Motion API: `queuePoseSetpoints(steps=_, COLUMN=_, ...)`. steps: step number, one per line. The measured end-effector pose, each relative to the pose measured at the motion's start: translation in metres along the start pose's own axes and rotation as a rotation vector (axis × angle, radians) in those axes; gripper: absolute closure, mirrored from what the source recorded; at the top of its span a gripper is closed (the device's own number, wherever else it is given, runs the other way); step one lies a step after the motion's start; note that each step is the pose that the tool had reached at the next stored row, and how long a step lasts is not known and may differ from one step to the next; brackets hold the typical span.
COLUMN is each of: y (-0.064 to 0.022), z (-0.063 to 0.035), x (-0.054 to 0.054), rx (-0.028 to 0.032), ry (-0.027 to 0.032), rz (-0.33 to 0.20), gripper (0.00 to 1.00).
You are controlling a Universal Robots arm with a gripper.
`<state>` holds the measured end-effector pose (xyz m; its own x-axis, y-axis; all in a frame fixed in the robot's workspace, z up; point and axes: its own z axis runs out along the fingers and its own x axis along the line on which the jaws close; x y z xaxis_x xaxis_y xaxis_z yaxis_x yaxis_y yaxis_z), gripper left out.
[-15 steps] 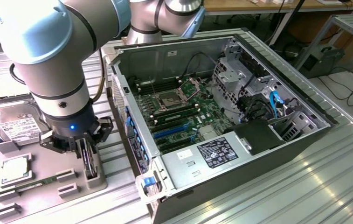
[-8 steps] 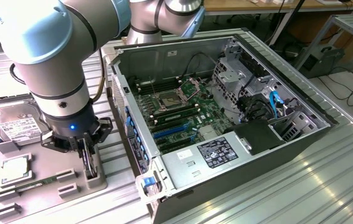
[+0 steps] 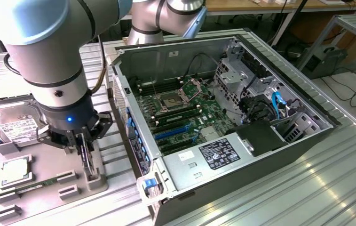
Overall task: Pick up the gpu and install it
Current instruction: 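Pick up the gpu and move the gpu toward the slot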
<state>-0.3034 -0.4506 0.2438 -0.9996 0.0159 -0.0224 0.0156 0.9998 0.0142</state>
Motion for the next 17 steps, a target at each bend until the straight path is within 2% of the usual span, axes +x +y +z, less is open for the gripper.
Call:
queuePoseSetpoints(steps=1, y=0.0, z=-0.0038, x=0.0, rx=0.01, ry=0.0001, rz=0.0, gripper=0.72)
queuePoseSetpoints(steps=2, y=0.0001, z=-0.01, x=0.0, rx=0.0125, ry=0.0, rz=0.0, gripper=0.72)
queuePoseSetpoints(steps=4, y=0.0003, z=-0.0187, x=0.0, rx=0.0126, ry=0.0, rz=0.0, gripper=0.72)
queuePoseSetpoints(steps=8, y=0.0004, z=-0.0289, x=-0.001, rx=0.0124, ry=-0.0002, rz=0.0, gripper=0.72)
queuePoseSetpoints(steps=10, y=0.0006, z=-0.0474, x=-0.001, rx=0.0126, ry=0.0, rz=0.0, gripper=0.72)
queuePoseSetpoints(steps=11, y=0.0009, z=-0.0612, x=-0.001, rx=0.0125, ry=0.0, rz=0.0, gripper=0.72)
queuePoseSetpoints(steps=17, y=0.001, z=-0.0693, x=-0.001, rx=0.0125, ry=-0.0001, rz=0.0, gripper=0.72)
